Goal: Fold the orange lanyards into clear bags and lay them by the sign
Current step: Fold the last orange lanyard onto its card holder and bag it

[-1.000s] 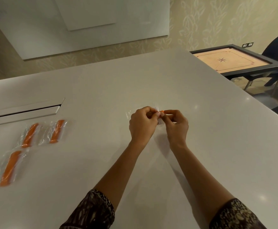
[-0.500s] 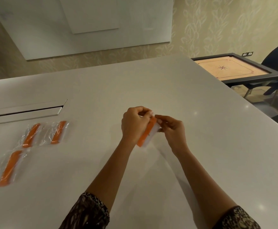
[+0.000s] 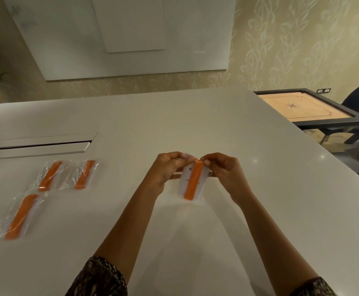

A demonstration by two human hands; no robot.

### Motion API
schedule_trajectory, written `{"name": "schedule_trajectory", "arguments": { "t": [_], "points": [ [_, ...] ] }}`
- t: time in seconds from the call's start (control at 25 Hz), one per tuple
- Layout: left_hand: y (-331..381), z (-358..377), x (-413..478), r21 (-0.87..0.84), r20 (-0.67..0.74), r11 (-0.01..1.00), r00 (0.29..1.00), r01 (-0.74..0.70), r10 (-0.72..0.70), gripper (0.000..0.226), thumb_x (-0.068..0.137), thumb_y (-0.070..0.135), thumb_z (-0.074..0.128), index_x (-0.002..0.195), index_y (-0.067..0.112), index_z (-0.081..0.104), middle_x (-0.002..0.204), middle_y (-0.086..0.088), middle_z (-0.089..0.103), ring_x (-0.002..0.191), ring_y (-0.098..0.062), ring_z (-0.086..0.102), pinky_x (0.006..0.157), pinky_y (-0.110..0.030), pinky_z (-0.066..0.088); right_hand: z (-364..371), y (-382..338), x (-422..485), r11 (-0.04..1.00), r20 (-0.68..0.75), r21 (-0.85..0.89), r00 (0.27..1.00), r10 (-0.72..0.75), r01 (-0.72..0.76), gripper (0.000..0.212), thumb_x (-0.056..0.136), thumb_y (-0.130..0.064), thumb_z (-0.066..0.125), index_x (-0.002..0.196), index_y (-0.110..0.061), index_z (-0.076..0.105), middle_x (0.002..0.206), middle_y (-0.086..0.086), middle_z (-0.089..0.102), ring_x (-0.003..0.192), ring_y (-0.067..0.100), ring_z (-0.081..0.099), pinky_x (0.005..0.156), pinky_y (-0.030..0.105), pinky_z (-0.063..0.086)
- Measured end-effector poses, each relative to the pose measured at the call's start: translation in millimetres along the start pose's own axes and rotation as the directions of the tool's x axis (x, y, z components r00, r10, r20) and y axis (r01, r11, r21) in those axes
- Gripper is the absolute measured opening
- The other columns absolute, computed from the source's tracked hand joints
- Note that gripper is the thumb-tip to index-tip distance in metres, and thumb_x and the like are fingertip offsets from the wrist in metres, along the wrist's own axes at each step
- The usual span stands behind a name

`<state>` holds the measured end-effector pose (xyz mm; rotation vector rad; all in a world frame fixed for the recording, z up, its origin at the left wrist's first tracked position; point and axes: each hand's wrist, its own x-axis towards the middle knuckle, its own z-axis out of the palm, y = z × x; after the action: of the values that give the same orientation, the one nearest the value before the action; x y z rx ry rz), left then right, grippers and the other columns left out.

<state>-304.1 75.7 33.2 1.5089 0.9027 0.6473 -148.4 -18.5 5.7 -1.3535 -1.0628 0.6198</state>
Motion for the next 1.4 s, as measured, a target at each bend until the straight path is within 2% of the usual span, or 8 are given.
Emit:
{"name": "schedule_trajectory", "arguments": {
  "t": [0.2,0.32,0.48,0.64,0.76,0.96,1.16,1.4],
  "points": [
    [-3,-4,-1,-0.072,-0.084,0.996,0.995,-0.051,0.045,0.005,0.084,0.026,0.070,0.087,0.022,0.072,0.089,0.003,0.074,0.092,-0.018,0.068,0.078,-0.035,0.056,8,-15,7,0.981,0.080,-0.194,0.997,0.003,0.012,0.017,0.084,-0.028,0.071,0.089,-0.012,0.068,0.086,0.000,0.070,0.079,0.014,0.068,0.068,0.024,0.057],
    [-2,-7,-2,-0.049,-0.053,0.993,0.993,-0.109,0.107,0.004,0.085,0.024,0.070,0.088,0.021,0.071,0.089,0.002,0.074,0.088,-0.016,0.070,0.074,-0.031,0.058,14,-19,11,0.948,0.047,-0.304,0.995,-0.089,0.099,0.003,0.086,-0.019,0.069,0.086,-0.018,0.067,0.081,-0.007,0.069,0.077,0.007,0.063,0.070,0.016,0.050],
    [-1,-10,-2,-0.063,-0.037,0.989,0.990,-0.134,0.132,0.008,0.082,0.021,0.073,0.089,0.019,0.072,0.084,0.004,0.074,0.078,-0.010,0.072,0.059,-0.018,0.055,21,-22,15,0.920,0.045,-0.368,0.991,-0.128,0.136,0.013,0.086,-0.013,0.067,0.080,-0.024,0.069,0.076,-0.015,0.067,0.075,0.000,0.063,0.064,0.006,0.045],
    [-6,-7,2,-0.054,-0.154,0.987,0.978,-0.152,0.142,0.003,0.081,0.020,0.074,0.082,0.019,0.072,0.081,0.002,0.074,0.080,-0.016,0.071,0.069,-0.025,0.057,24,-25,19,0.898,0.095,-0.414,0.988,-0.122,0.151,0.012,0.088,-0.013,0.063,0.085,-0.021,0.071,0.080,-0.011,0.068,0.079,0.003,0.063,0.067,0.005,0.044],
    [-8,-5,7,0.000,-0.225,0.984,0.959,-0.178,0.174,0.002,0.083,0.021,0.073,0.082,0.020,0.071,0.083,0.001,0.073,0.081,-0.019,0.069,0.072,-0.027,0.056,21,-30,26,0.898,0.153,-0.427,0.987,-0.044,0.106,0.010,0.090,-0.017,0.063,0.097,-0.021,0.069,0.086,-0.005,0.070,0.084,0.009,0.063,0.069,0.014,0.044],
    [-1,-12,11,0.087,-0.133,0.967,0.960,-0.238,0.248,0.006,0.077,0.021,0.077,0.080,0.021,0.072,0.080,0.003,0.074,0.081,-0.014,0.070,0.073,-0.023,0.056,21,-33,32,0.818,0.155,-0.556,0.985,-0.075,0.150,0.006,0.089,-0.016,0.065,0.090,-0.018,0.071,0.083,-0.008,0.067,0.078,0.006,0.059,0.062,0.005,0.038],
    [14,-23,15,0.400,-0.026,0.882,0.959,-0.250,0.284,0.013,0.076,0.030,0.078,0.085,0.023,0.075,0.081,0.009,0.073,0.081,-0.006,0.068,0.074,-0.019,0.053,28,-33,30,0.802,0.134,-0.569,0.983,-0.127,0.181,0.010,0.089,-0.010,0.062,0.087,-0.017,0.069,0.080,-0.008,0.065,0.073,0.005,0.058,0.059,0.003,0.040],
    [17,-22,12,0.456,-0.095,0.824,0.902,-0.337,0.422,0.008,0.083,0.020,0.072,0.077,0.025,0.070,0.073,0.014,0.067,0.072,-0.005,0.065,0.069,-0.017,0.051,24,-45,34,0.849,0.177,-0.519,0.984,-0.009,0.101,0.008,0.089,-0.025,0.065,0.095,-0.020,0.069,0.078,-0.015,0.063,0.069,0.000,0.059,0.055,0.005,0.042]
  ]
}}
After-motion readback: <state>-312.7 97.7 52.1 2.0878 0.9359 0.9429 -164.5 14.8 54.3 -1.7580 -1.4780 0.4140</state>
